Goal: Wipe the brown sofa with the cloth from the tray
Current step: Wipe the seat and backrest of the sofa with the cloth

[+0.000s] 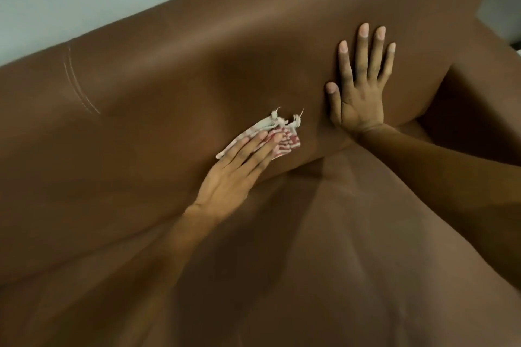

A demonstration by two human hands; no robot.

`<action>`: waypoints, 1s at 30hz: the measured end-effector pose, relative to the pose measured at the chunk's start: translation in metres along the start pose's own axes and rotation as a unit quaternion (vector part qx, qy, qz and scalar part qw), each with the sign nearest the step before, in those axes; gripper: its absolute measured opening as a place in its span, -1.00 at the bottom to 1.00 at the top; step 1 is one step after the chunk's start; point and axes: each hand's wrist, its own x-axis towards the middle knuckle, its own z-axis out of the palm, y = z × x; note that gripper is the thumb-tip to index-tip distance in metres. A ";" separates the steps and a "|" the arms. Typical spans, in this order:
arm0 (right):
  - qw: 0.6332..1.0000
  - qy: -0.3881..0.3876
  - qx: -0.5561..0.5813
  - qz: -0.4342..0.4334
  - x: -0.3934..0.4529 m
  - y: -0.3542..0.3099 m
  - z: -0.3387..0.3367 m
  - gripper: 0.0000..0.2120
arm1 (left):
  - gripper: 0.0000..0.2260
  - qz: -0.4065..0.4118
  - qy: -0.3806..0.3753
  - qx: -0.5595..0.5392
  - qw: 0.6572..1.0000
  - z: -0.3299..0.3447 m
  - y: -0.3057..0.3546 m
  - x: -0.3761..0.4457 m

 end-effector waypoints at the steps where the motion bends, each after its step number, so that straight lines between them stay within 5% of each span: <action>1: 1.000 0.003 0.000 0.001 0.000 0.000 0.001 -0.32 | -0.17 0.000 -0.006 0.002 1.000 0.000 -0.001 -0.003; 9: 1.000 -0.001 -0.002 0.016 0.002 0.000 0.004 -0.31 | -0.48 -0.124 0.227 0.014 0.966 -0.041 -0.036 0.139; 19: 1.000 -0.007 0.008 0.014 -0.001 0.001 0.003 -0.34 | -0.18 -0.113 -0.005 -0.037 0.993 0.003 0.005 -0.020; 22: 1.000 -0.006 0.008 0.004 -0.001 0.001 0.002 -0.33 | -0.23 -0.080 0.034 -0.003 0.996 -0.013 -0.013 0.016; 26: 1.000 0.002 -0.012 0.010 -0.003 0.003 0.003 -0.33 | -0.47 -0.125 0.197 -0.001 0.972 -0.042 -0.044 0.114; 30: 1.000 -0.019 -0.012 0.009 -0.002 0.009 0.001 -0.33 | -0.53 -0.106 0.227 -0.020 0.968 -0.034 -0.040 0.111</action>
